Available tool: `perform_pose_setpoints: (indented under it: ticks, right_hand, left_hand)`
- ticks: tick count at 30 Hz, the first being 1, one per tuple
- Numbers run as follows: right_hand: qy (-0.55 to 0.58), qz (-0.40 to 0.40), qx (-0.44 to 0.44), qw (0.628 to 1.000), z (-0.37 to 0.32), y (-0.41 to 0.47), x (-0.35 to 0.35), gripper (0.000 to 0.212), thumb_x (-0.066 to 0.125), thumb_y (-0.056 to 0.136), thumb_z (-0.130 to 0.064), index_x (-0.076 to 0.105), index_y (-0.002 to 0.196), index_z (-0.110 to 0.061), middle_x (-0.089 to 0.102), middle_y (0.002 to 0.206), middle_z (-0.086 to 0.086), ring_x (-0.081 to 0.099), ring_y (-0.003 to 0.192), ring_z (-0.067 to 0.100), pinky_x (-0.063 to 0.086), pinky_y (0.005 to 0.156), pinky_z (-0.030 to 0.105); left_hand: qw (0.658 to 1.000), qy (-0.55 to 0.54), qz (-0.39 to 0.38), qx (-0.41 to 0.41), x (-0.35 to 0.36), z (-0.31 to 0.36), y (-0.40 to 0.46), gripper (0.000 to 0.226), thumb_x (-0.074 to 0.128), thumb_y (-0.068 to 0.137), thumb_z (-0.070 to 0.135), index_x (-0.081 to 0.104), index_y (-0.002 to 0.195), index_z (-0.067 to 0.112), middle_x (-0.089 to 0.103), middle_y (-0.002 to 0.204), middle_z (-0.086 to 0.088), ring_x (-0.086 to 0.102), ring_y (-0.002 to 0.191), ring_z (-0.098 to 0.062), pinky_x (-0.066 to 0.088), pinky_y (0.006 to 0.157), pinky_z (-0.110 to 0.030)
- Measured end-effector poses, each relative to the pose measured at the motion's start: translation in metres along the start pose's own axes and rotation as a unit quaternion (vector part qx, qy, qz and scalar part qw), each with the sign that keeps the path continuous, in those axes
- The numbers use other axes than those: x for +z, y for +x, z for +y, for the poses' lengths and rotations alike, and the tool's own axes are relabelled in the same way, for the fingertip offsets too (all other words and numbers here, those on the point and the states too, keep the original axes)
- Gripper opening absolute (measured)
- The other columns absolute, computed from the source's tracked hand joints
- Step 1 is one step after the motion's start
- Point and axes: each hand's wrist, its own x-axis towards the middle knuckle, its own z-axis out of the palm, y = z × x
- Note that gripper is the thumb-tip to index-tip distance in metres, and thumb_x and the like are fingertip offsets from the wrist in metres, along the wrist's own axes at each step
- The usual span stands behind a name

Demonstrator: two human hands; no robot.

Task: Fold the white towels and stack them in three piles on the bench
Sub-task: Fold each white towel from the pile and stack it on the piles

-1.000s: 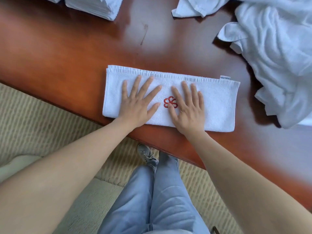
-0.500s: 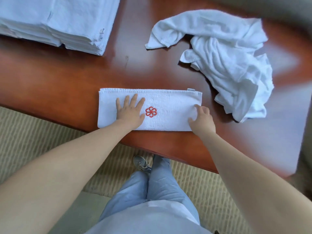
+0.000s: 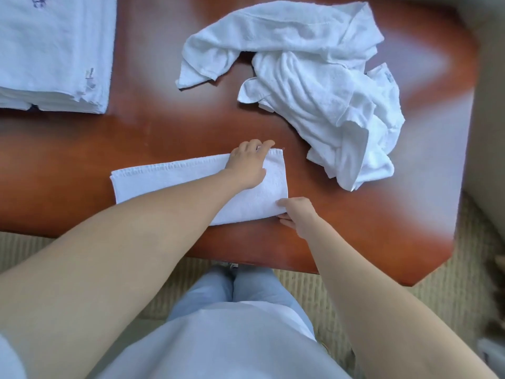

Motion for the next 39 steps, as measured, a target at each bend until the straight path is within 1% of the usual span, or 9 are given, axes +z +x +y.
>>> perform_pose_setpoints:
  ticks: [5, 9, 14, 17, 21, 29, 34, 37, 39]
  right_hand:
    - [-0.069, -0.057, 0.003, 0.996, -0.007, 0.007, -0.012, 0.015, 0.075, 0.089, -0.019, 0.064, 0.098, -0.017, 0.069, 0.105, 0.001, 0.069, 0.094, 0.015, 0.058, 0.085, 0.03]
    - [-0.117, -0.09, -0.031, 0.989, -0.011, 0.009, -0.018, 0.024, 0.075, 0.087, -0.023, 0.069, 0.109, -0.016, 0.068, 0.114, -0.001, 0.066, 0.103, 0.015, 0.056, 0.093, 0.032]
    - [-0.171, -0.085, -0.109, 0.976, -0.041, 0.004, -0.022, 0.021, 0.072, 0.09, -0.023, 0.067, 0.108, -0.014, 0.073, 0.11, 0.003, 0.073, 0.092, 0.016, 0.06, 0.085, 0.034]
    - [-0.232, -0.033, -0.197, 0.952, -0.072, -0.009, -0.012, 0.014, 0.069, 0.089, -0.025, 0.066, 0.098, -0.016, 0.074, 0.096, 0.004, 0.074, 0.084, 0.019, 0.061, 0.084, 0.041]
    - [-0.305, 0.006, -0.295, 0.905, -0.114, -0.036, 0.017, 0.016, 0.063, 0.088, -0.03, 0.063, 0.093, -0.015, 0.072, 0.087, 0.008, 0.071, 0.083, 0.027, 0.051, 0.066, 0.035]
    - [-0.36, 0.035, -0.444, 0.82, -0.154, -0.114, 0.124, 0.005, 0.058, 0.085, -0.026, 0.06, 0.089, -0.025, 0.068, 0.076, -0.005, 0.065, 0.077, 0.021, 0.046, 0.061, 0.031]
    - [-0.354, 0.039, -0.502, 0.788, -0.148, -0.178, 0.204, 0.011, 0.055, 0.088, -0.028, 0.062, 0.096, -0.027, 0.072, 0.082, -0.001, 0.069, 0.082, 0.023, 0.055, 0.075, 0.038]
    - [-0.312, 0.018, -0.536, 0.784, -0.136, -0.22, 0.255, 0.005, 0.058, 0.088, -0.031, 0.06, 0.093, -0.029, 0.072, 0.076, -0.007, 0.073, 0.068, 0.009, 0.051, 0.061, 0.031]
    - [-0.296, 0.011, -0.558, 0.775, -0.126, -0.248, 0.293, 0.007, 0.061, 0.086, -0.031, 0.061, 0.093, -0.029, 0.072, 0.074, -0.009, 0.072, 0.062, 0.002, 0.044, 0.052, 0.024]
  left_hand:
    - [0.997, 0.038, -0.072, -0.014, -0.025, 0.018, 0.035, 0.053, 0.055, 0.091, 0.012, 0.039, 0.142, 0.017, 0.06, 0.121, -0.009, 0.057, 0.111, -0.031, 0.04, 0.089, -0.038]
    - [0.986, 0.031, -0.162, 0.017, -0.049, 0.02, 0.047, 0.006, 0.056, 0.09, 0.011, 0.055, 0.093, 0.015, 0.059, 0.1, -0.003, 0.057, 0.09, -0.025, 0.042, 0.074, -0.035]
    - [0.992, -0.046, -0.115, 0.034, -0.088, -0.005, 0.041, 0.025, 0.063, 0.083, 0.01, 0.041, 0.073, 0.017, 0.043, 0.075, 0.003, 0.04, 0.07, -0.019, 0.03, 0.058, -0.031]
    - [0.995, -0.072, -0.062, 0.01, -0.113, -0.031, 0.027, 0.022, 0.066, 0.083, 0.016, 0.045, 0.076, 0.018, 0.049, 0.078, 0.002, 0.045, 0.072, -0.02, 0.029, 0.056, -0.032]
    - [0.994, -0.103, 0.012, -0.019, -0.145, -0.076, -0.007, 0.014, 0.068, 0.083, 0.018, 0.056, 0.087, 0.024, 0.055, 0.082, 0.01, 0.054, 0.079, -0.019, 0.034, 0.055, -0.029]
    - [0.973, -0.147, 0.145, -0.103, -0.186, -0.172, -0.121, 0.014, 0.068, 0.086, 0.02, 0.059, 0.096, 0.023, 0.061, 0.09, 0.005, 0.058, 0.088, -0.023, 0.039, 0.063, -0.033]
    - [0.943, -0.215, 0.217, -0.132, -0.202, -0.236, -0.207, 0.02, 0.07, 0.087, 0.015, 0.06, 0.105, 0.013, 0.062, 0.099, 0.0, 0.056, 0.088, -0.021, 0.038, 0.064, -0.03]
    - [0.918, -0.266, 0.262, -0.134, -0.209, -0.279, -0.266, 0.017, 0.07, 0.088, 0.013, 0.058, 0.099, 0.016, 0.059, 0.088, 0.005, 0.053, 0.079, -0.016, 0.035, 0.055, -0.019]
    - [0.904, -0.286, 0.284, -0.14, -0.211, -0.308, -0.306, 0.017, 0.071, 0.087, 0.015, 0.057, 0.096, 0.018, 0.059, 0.088, 0.004, 0.055, 0.079, -0.018, 0.04, 0.063, -0.026]
